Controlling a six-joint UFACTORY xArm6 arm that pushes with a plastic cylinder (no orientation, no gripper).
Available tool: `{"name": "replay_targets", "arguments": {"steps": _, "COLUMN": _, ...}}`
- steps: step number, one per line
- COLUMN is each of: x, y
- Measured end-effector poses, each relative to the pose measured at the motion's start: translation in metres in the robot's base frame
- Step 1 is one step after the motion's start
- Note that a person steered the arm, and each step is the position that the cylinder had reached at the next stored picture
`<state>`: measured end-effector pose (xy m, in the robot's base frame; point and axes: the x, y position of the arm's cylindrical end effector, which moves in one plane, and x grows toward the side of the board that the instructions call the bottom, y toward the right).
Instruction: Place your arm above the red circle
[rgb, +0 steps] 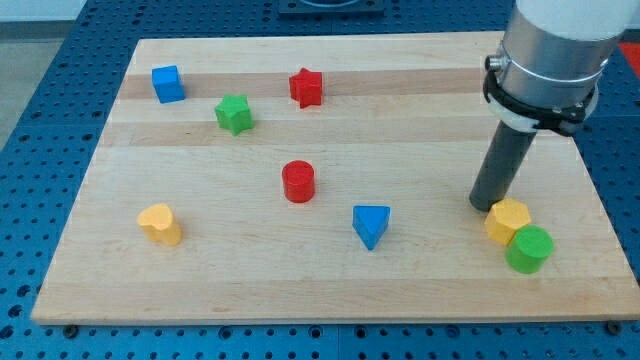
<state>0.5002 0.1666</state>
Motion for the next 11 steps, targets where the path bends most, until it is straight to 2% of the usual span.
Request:
{"name": "replay_targets", "arguments": {"steps": 4, "x": 0.01, "y": 0.0}}
{"name": "replay_targets", "arguments": {"steps": 5, "x": -0.016, "y": -0.041}}
{"name": "replay_targets", "arguments": {"steps": 7, "x": -0.054, "y": -0.165}}
{"name": "replay_targets", "arguments": {"steps": 11, "x": -0.066, "y": -0.211}}
